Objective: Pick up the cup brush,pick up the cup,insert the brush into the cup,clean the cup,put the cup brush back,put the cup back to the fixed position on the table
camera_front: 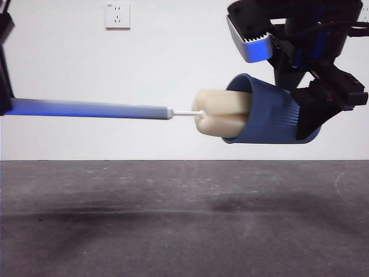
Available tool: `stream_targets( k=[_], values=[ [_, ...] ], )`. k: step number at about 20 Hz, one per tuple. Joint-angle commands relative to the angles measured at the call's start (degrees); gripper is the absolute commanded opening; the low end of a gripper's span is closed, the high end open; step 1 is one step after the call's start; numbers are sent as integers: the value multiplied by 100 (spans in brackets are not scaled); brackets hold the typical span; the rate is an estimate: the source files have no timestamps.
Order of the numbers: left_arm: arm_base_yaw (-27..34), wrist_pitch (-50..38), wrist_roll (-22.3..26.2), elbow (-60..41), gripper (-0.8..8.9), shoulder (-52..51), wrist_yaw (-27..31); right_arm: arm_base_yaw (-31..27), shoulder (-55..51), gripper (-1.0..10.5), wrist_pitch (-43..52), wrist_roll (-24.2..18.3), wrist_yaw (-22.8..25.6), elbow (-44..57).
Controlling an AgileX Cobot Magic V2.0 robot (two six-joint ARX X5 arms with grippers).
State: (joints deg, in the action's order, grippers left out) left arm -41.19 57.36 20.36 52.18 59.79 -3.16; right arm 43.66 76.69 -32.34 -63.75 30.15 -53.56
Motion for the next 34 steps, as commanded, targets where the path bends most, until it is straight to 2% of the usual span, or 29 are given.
stream_targets(
  k=[1,6,10,13,17,23,27,29,31,34],
  values=[
    [-101,-247,15,13,-8,184,-15,157,26,-17,35,-127,15,-13],
    [-463,-1005,-553,238,-8,800,-313,520,227,-17,37,-122,-7,-13],
    [-608,-1060,-737,439,-8,1021,-109,730,369,-17,37,-55,39,-13],
    [-533,-358,-732,439,-8,1001,551,739,369,-17,35,-57,271,-13],
    [-330,437,-874,439,-8,721,654,691,369,-17,33,-55,321,-13],
    [-258,1421,-870,439,-8,-238,835,691,369,-17,37,-55,319,-13],
    [-258,1353,-885,439,-8,-369,756,695,369,-17,37,-4,319,-13],
    [-260,1021,-883,439,-8,-337,673,697,367,-17,37,55,319,-13],
    [-260,507,-887,439,-8,-162,345,699,369,-17,42,52,289,-13],
    [-345,-120,-890,439,-8,520,129,713,369,-17,42,96,278,-13]
  ],
)
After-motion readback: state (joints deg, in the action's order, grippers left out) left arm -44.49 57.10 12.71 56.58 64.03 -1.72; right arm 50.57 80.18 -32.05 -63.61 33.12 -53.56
